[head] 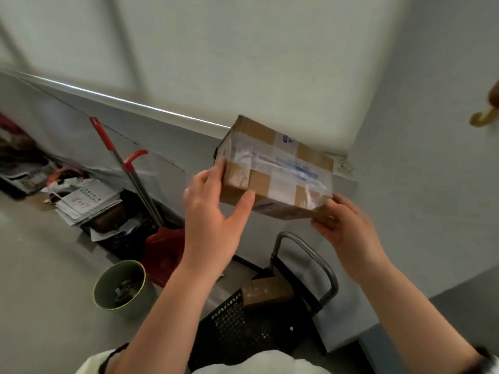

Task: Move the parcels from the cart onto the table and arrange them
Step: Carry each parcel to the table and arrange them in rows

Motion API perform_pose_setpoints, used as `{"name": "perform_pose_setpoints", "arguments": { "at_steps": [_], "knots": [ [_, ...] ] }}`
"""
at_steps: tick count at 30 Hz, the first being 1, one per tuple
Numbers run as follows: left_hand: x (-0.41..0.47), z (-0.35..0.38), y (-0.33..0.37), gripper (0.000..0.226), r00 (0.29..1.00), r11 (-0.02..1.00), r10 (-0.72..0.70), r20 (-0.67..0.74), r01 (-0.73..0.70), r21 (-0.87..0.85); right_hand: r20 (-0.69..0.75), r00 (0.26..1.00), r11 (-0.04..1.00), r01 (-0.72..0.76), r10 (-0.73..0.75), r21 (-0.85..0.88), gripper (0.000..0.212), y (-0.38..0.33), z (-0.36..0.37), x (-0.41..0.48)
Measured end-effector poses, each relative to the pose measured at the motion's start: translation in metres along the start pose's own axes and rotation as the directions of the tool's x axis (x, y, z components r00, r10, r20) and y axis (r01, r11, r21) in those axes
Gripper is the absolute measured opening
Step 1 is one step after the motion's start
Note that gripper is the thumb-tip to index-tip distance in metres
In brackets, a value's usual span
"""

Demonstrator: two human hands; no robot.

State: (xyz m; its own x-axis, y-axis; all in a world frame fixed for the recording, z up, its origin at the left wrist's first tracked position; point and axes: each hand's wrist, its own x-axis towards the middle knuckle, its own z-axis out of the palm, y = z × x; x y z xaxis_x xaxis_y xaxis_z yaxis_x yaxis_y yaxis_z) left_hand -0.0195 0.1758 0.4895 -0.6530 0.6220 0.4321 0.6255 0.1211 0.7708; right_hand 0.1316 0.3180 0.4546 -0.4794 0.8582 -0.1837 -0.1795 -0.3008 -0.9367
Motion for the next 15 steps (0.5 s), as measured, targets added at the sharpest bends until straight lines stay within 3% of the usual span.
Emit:
{"name": "perform_pose_setpoints", "arguments": {
  "at_steps": [2, 4, 7, 10, 15],
  "knots": [
    [0.008, -0.002, 0.023, 0.059, 0.989, 0.980, 0.140, -0.039, -0.132, 0.151, 0.020, 0.985, 0.959, -0.170, 0.170, 0.226, 0.020, 0.005, 0.008, 0.012],
    [0.010, 0.000, 0.047, 0.059, 0.957, 0.908, 0.290, 0.002, -0.276, 0.314, 0.087, 0.958, 0.895, -0.285, 0.272, 0.344, 0.029, 0.013, 0.017, 0.017],
    [0.004, 0.008, 0.071, 0.051, 0.891, 0.778, 0.444, 0.095, -0.436, 0.453, 0.207, 0.941, 0.849, -0.333, 0.270, 0.410, 0.034, 0.026, 0.029, 0.011],
    [-0.003, 0.016, 0.077, 0.049, 0.878, 0.734, 0.462, 0.126, -0.458, 0.501, 0.263, 0.943, 0.861, -0.302, 0.206, 0.409, 0.034, 0.034, 0.032, 0.005],
    [0.001, 0.006, 0.063, 0.051, 0.899, 0.811, 0.427, 0.102, -0.430, 0.396, 0.137, 0.944, 0.865, -0.329, 0.299, 0.378, 0.035, 0.023, 0.020, 0.009]
  ]
}}
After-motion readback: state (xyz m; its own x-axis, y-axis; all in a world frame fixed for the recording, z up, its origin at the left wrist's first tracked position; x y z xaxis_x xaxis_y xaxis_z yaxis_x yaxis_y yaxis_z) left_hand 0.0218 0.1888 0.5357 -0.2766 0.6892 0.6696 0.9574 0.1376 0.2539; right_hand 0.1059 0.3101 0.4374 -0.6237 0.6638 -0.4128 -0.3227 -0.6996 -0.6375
